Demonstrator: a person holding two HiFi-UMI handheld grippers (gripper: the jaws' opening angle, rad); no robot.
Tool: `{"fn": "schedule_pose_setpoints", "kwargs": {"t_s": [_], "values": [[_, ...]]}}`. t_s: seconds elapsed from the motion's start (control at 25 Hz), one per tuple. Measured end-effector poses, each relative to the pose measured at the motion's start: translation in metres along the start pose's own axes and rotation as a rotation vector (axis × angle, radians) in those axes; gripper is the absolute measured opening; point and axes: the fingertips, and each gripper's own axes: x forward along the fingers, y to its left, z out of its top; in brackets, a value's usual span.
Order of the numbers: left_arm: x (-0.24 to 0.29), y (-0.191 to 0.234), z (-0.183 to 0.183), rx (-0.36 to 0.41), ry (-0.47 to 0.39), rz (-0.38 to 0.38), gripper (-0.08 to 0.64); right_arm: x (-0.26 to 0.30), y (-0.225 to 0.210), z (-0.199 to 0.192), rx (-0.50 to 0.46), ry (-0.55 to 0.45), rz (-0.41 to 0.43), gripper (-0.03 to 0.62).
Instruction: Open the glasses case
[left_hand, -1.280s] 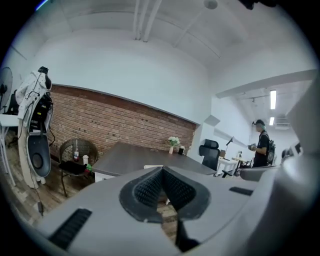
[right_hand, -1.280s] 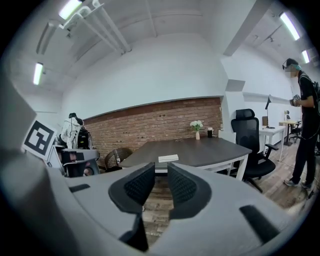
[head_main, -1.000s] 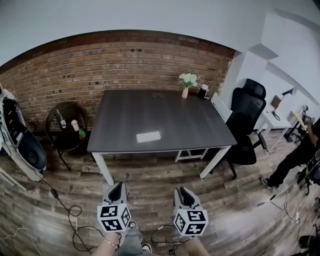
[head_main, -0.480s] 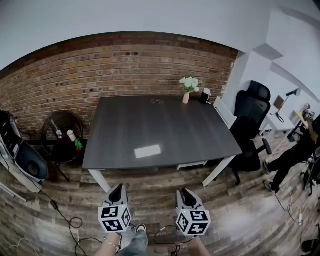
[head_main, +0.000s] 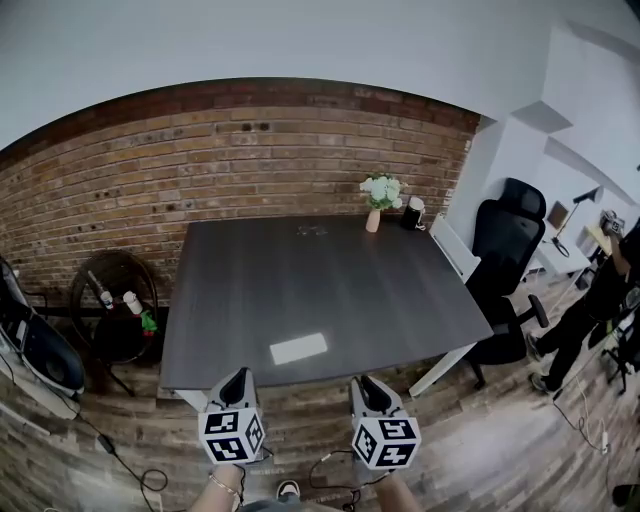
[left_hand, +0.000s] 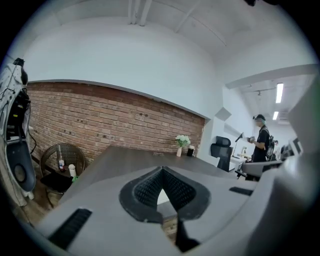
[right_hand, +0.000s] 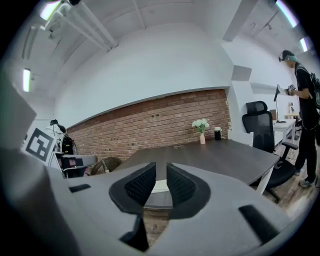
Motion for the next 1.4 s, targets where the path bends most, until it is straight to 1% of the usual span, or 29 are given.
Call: {"fn": "schedule_pose_setpoints", "kwargs": {"t_s": [0.16,0.36,0.56,0.8,0.96,1.24,1.4], "values": [[0.032,0.015,0.005,-0.013,0.011,-0.005,-0.005,0.034,0.000,0.010,-0.008,0.007,-0.002,0.071],[0.058,0.031,0.006,-0.023,0.039,-0.004,-0.005,0.063,0.001,0.010,-0.003,0.034,-0.006,0.071],[0.077,0.037,-0.003,-0.026,0.077,0.001,-0.005,0.083,-0.006,0.004,0.011,0.065,-0.007,0.071],[0.105,0.040,-0.006,-0.028,0.098,0.030,-0.005,0.119,-0.025,0.005,0.017,0.087,0.016,0.071],[0.133,0.043,0.005,-0.035,0.080,0.077,-0.005,0.157,-0.037,0.021,-0.001,0.080,0.067,0.071],[0.178,0.044,0.037,-0.058,0.033,0.185,-0.005,0.226,-0.052,0.060,-0.060,0.087,0.194,0.071],[0.199,0.050,0.051,-0.077,0.018,0.246,-0.005,0.266,-0.054,0.081,-0.086,0.093,0.271,0.071]]}}
